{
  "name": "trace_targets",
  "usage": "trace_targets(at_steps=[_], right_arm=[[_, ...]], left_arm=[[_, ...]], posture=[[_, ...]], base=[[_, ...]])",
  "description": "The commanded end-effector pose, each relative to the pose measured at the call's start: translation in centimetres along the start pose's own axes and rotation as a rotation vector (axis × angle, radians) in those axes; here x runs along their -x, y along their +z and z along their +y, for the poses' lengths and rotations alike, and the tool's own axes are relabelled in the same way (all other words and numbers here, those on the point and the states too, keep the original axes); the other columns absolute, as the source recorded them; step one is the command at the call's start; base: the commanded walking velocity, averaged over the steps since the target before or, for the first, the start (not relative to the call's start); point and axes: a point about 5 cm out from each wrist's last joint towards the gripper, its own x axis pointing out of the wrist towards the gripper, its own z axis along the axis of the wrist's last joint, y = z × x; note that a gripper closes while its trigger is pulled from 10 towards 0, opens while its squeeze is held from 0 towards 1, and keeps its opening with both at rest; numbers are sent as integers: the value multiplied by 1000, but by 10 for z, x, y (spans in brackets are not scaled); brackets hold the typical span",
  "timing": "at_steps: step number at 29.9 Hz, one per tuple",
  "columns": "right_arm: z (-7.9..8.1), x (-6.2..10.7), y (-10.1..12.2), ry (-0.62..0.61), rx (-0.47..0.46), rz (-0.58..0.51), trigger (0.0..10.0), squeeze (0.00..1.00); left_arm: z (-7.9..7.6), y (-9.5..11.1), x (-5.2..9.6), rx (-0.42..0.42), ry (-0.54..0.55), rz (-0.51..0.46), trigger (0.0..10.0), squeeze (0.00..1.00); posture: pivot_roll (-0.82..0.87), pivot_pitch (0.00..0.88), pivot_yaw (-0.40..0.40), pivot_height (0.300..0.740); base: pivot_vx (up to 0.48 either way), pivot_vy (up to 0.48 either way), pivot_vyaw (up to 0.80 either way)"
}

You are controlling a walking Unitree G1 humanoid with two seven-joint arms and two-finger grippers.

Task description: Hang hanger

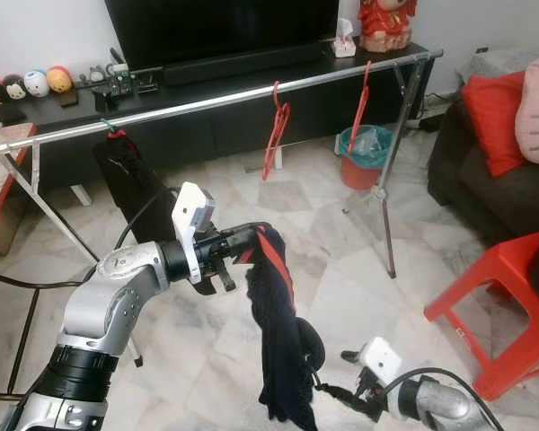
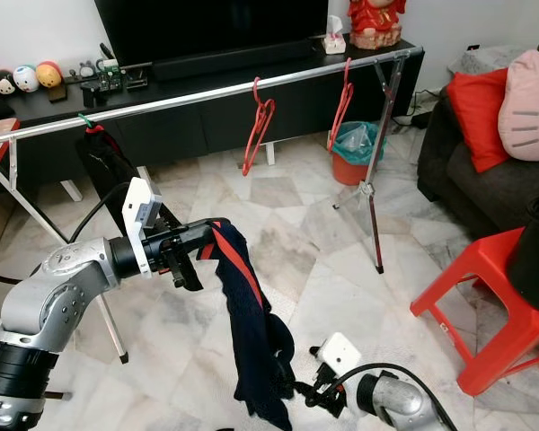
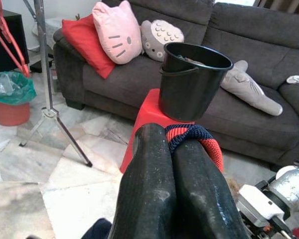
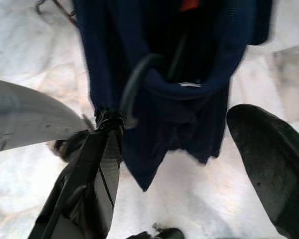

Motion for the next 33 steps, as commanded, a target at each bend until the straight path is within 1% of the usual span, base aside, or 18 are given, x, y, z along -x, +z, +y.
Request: trace_targets(at_steps=[1,8,11,14,16,17,19,26,27,30,31,32,33], right_arm=[[2,0,4,22,9,-20,10000,0],[2,3,3,44,-1,-22,10000,0],[-1,-1,4,-5,18,-1,10000,0],[1,-4,7,1,16,-20,10000,0],[-1,-6,9,-34,30,-26,10000,0],[-5,-8,10,-71,37,-17,10000,0],[-8,-9,9,-105,50,-2,10000,0],[-14,-14,12,-168,64,7,10000,0],[-16,-15,12,-195,58,4,10000,0],[-17,-17,13,-210,45,-8,10000,0],[-17,-19,14,-209,34,-22,9373,0],[-17,-20,15,-211,32,-26,9373,0],[-17,-20,15,-216,27,-29,4392,0]], left_arm=[[-1,15,-1,-39,-16,-44,10000,0],[-1,15,-1,-38,-15,-45,10000,0],[-1,15,-2,-37,-15,-48,10000,0],[-1,15,-2,-39,-13,-48,10000,0],[-1,15,-2,-38,-12,-48,10000,0],[-1,16,-2,-39,-12,-48,10000,0],[-1,16,-2,-39,-15,-50,10000,0],[-3,17,-3,-39,-22,-56,10000,0],[-3,17,-3,-39,-23,-56,10000,0],[-3,18,-4,-41,-23,-58,10000,0],[-3,18,-4,-42,-23,-59,10000,0],[-3,18,-4,-42,-22,-60,10000,0],[-3,18,-4,-43,-22,-60,10000,0]], posture=[[-19,37,79,740],[-21,37,78,740],[-19,39,78,740],[-17,40,78,740],[-17,40,78,740],[-17,39,78,740],[-17,39,78,740],[-10,40,74,740],[-9,38,73,740],[-6,39,72,740],[-4,39,71,740],[-4,39,71,740],[-3,39,71,740]], base=[[0,0,0],[0,0,0],[0,0,0],[0,0,0],[0,0,0],[0,0,0],[0,0,0],[0,0,0],[0,0,0],[0,0,0],[0,0,0],[0,0,0],[0,0,0]])
